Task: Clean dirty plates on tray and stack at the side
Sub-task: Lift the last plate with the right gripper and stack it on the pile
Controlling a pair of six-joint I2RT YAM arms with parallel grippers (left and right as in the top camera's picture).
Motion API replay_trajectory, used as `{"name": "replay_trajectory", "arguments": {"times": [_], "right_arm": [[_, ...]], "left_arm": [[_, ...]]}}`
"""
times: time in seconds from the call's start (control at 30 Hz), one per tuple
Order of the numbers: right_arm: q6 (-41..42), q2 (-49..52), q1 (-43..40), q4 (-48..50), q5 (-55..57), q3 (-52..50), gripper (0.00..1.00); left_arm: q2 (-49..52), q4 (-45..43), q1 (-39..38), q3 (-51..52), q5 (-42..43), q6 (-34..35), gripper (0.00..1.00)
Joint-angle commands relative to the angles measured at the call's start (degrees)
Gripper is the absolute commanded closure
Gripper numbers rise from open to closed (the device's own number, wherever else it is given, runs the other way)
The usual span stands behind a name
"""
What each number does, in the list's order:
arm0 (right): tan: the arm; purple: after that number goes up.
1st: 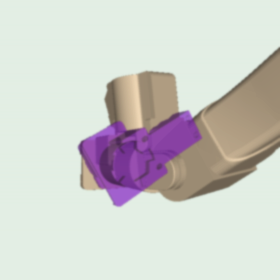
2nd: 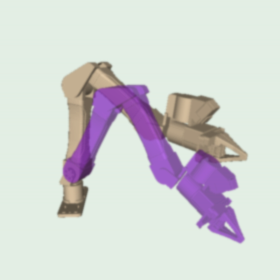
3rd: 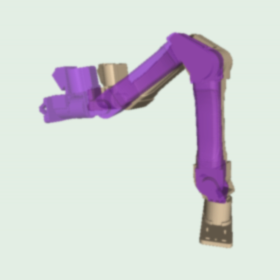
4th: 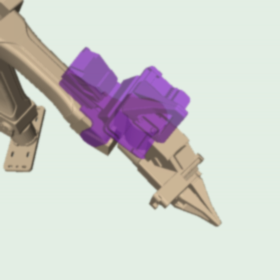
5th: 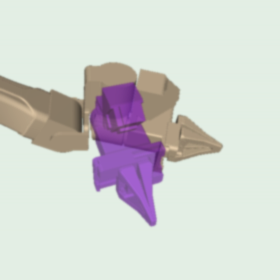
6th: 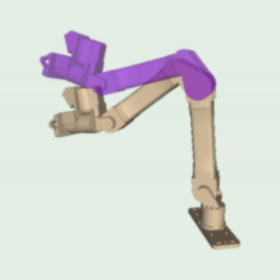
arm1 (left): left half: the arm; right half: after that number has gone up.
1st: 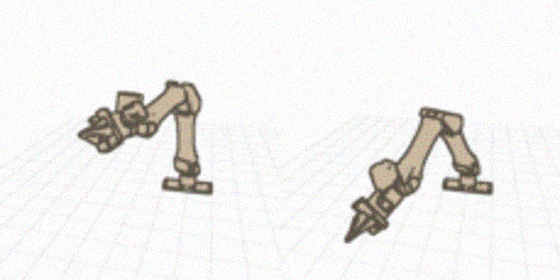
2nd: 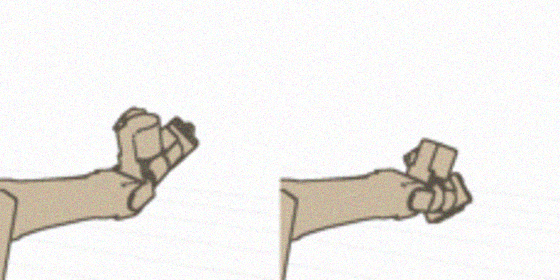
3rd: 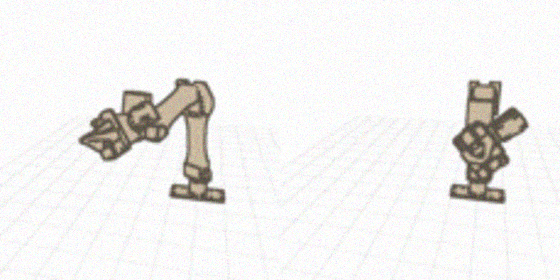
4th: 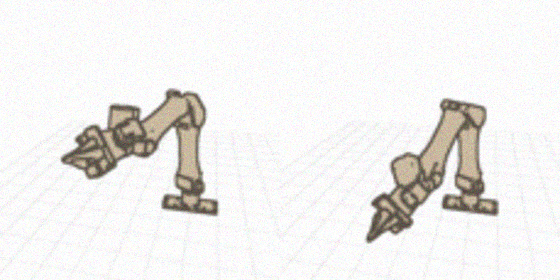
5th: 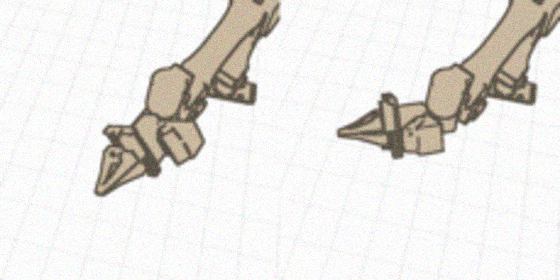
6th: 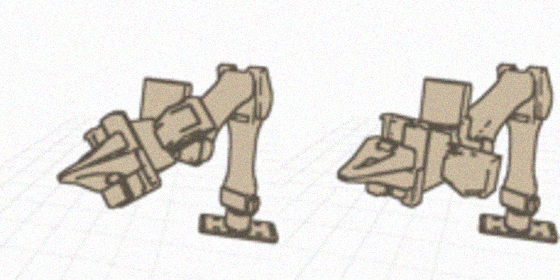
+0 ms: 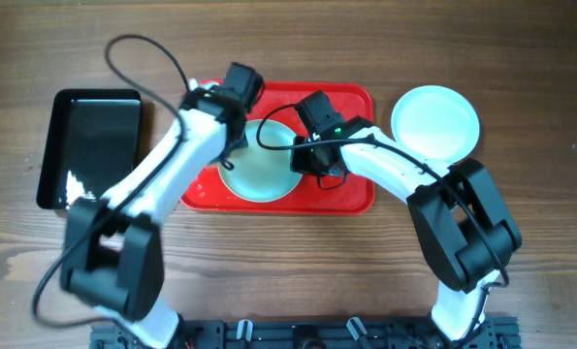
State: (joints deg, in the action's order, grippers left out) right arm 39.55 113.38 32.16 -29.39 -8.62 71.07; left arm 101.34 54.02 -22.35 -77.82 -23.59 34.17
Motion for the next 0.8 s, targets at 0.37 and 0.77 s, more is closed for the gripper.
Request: {"name": "replay_trajectory", "arguments": {"times": [0.37,0.77], "right_arm": [[-18.0,-29.8,-0.4,-5.9,31.6,0.0,0.96],[-26.5,-29.3,3.0,-7.1,72.3,0.0,0.95]], "left_arm": [[-5.3,1.1,0.4,5.5,9.2,-0.3,0.96],[-5.3,1.1,1.6,5.5,9.3,-0.3,0.96]]}}
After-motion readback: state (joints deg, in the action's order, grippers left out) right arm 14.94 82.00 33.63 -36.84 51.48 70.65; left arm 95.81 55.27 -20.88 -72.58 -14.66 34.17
